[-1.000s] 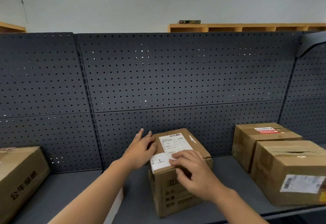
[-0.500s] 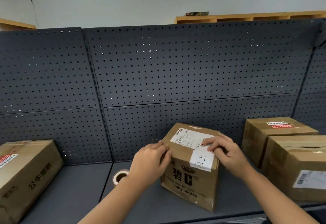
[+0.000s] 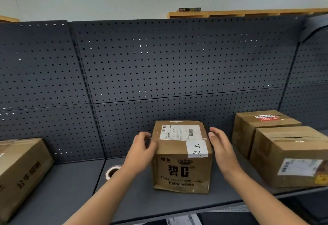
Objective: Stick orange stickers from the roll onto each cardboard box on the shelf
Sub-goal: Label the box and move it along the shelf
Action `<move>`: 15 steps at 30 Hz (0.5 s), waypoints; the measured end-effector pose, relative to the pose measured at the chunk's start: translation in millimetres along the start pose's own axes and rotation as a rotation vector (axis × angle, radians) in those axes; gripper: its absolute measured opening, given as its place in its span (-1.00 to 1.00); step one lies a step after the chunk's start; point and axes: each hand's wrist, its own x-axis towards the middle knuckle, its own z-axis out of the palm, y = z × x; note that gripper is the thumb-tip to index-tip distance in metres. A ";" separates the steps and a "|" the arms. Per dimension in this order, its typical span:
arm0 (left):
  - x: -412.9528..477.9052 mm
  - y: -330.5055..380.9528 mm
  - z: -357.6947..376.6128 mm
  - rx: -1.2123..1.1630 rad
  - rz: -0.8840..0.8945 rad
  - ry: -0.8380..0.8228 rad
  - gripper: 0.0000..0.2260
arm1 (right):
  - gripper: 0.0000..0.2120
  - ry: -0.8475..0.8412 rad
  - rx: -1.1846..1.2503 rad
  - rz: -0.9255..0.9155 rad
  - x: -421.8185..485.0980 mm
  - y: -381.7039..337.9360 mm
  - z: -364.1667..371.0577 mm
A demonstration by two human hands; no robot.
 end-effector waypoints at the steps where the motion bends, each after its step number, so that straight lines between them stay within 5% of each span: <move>1: -0.8 -3.8 3.0 -0.144 -0.061 -0.058 -0.60 | -0.64 -0.022 0.015 0.009 -6.9 3.6 3.8; 5: -9.2 -16.3 21.5 -0.532 -0.302 -0.223 -0.54 | -0.46 -0.128 0.022 -0.011 -25.1 20.6 16.7; 11: -37.7 1.2 39.2 -0.687 -0.317 -0.195 -0.56 | -0.40 -0.214 0.082 0.031 -20.9 21.0 12.8; 15: -50.7 -21.9 41.7 -0.603 -0.218 -0.268 -0.46 | 0.13 -0.234 0.087 0.053 -15.6 25.2 -3.1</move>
